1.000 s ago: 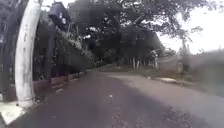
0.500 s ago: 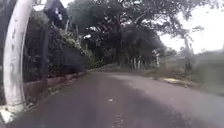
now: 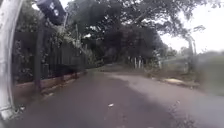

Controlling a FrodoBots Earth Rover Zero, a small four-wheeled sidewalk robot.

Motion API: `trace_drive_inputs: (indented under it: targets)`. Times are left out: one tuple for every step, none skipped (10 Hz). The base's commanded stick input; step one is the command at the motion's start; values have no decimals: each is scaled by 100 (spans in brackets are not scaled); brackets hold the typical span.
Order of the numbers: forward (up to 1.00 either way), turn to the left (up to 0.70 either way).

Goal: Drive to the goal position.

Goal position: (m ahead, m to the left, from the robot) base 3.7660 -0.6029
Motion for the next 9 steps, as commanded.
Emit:
trace_drive_inputs:
  targets:
    - [50, 0]
    - [50, 0]
    - [50, 0]
    - [50, -12]
    - [50, -36]
    - [50, -50]
    - [50, -50]
    - [50, -23]
    - [50, 0]
